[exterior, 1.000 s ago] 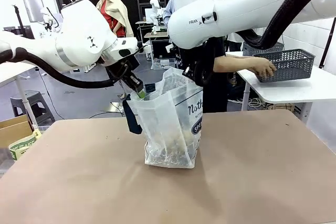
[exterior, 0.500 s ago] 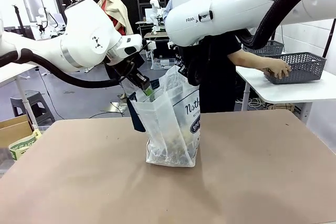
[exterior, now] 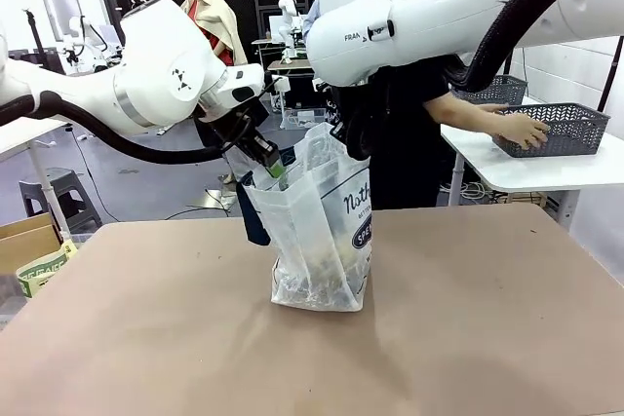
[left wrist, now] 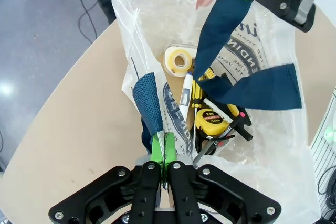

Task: Transfer purchased items from the store into the shopping bag.
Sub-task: Move the Reusable shopping bag to the right side of the table.

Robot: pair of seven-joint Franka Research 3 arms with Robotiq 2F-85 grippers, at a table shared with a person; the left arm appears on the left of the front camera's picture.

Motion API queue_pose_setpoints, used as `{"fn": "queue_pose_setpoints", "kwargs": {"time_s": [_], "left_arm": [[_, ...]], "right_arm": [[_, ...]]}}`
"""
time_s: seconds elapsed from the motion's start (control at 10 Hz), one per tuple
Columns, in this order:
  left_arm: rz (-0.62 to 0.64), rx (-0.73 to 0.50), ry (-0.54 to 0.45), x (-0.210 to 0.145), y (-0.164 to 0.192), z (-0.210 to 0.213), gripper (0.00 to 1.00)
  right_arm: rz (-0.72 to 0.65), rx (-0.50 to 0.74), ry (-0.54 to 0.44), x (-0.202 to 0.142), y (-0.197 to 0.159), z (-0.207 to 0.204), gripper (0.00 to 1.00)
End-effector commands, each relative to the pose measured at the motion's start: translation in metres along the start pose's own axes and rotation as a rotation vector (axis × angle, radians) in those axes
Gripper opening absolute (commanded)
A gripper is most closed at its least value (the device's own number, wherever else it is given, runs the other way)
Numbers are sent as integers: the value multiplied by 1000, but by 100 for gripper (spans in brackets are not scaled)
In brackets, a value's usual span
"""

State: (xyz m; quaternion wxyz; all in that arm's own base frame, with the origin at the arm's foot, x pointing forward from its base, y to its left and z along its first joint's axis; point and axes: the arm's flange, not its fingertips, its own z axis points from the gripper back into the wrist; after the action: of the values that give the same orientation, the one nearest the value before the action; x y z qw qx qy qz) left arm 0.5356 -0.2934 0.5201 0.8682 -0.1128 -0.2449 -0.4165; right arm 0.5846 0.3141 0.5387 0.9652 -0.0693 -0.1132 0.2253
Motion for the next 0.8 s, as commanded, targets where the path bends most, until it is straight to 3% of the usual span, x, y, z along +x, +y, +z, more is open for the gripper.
{"fn": "queue_pose_setpoints", "kwargs": {"time_s": [0.0, 0.7], "left_arm": [[21, -22, -26, 11, -10, 0, 0], [102, -80, -71, 29, -34, -4, 0]], "right_arm": [[-142, 60, 8, 16, 6, 2, 0], [-324, 138, -39, 37, 7, -7, 0]]}}
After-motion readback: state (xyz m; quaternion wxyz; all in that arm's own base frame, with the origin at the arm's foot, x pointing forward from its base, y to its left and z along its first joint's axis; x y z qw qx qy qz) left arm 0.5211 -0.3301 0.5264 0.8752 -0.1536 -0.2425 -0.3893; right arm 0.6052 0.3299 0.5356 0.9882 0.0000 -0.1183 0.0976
